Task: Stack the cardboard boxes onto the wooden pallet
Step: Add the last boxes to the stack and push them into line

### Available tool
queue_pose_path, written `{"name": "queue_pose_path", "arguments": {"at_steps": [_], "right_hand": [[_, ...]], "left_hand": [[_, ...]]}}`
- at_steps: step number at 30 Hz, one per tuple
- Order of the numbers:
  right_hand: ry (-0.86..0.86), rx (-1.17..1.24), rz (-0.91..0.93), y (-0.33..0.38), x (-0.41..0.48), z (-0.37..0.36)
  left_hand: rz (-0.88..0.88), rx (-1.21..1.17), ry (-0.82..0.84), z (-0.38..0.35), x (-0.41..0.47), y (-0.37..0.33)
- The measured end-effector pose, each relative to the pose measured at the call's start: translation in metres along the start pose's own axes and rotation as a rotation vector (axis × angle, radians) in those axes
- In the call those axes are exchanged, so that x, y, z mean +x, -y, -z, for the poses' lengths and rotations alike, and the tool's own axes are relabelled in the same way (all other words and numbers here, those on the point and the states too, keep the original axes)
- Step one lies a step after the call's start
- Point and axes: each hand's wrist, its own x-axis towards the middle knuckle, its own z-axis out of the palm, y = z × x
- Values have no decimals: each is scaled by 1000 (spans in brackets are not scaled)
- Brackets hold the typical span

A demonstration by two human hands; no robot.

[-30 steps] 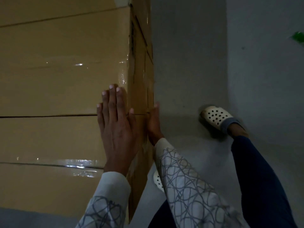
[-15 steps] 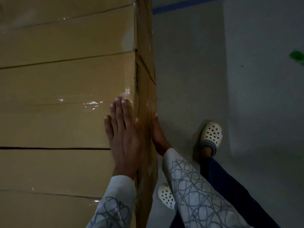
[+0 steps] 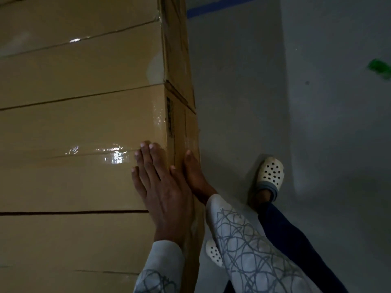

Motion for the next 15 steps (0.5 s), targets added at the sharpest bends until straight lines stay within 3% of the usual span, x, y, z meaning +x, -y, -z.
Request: {"name": "queue_pose_path", "arguments": {"at_steps": [9, 11, 15], "right_hand": [[-296, 247, 136, 143, 45, 55], [-238, 248, 144, 165, 64, 41], [-56, 3, 126, 183, 74, 16]], "left_hand": [[-84, -24, -116, -6, 159, -54], [-71, -8, -104, -14, 182, -55], [-56, 30, -80, -20, 191, -56]]}}
